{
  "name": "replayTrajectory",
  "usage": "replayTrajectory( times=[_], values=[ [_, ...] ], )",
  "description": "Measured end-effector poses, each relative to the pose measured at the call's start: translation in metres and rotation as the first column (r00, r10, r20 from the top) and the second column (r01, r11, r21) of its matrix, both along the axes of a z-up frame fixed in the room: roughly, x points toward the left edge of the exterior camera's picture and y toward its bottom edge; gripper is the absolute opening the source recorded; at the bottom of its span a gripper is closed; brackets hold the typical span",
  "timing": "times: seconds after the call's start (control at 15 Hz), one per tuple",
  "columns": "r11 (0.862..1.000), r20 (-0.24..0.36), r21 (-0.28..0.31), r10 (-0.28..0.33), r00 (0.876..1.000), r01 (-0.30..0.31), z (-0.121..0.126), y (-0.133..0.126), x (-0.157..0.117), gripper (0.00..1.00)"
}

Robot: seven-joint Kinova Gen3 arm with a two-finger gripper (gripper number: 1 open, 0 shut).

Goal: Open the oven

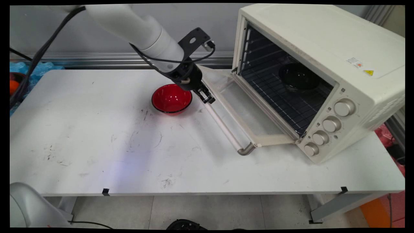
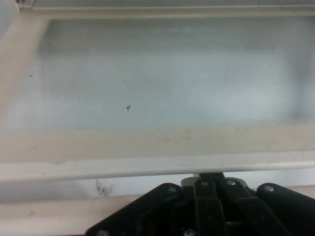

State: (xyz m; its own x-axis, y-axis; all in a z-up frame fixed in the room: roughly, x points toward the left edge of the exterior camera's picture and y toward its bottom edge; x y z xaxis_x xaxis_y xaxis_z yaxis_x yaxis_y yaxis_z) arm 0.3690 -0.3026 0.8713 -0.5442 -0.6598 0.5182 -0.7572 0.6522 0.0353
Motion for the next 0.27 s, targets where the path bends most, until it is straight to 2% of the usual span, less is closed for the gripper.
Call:
replayTrajectory(
  times=[0.27],
  values=[
    [1.0,-0.011,-0.018,-0.01,1.0,0.01,-0.0038,0.0059,0.0076,0.0]
  ],
)
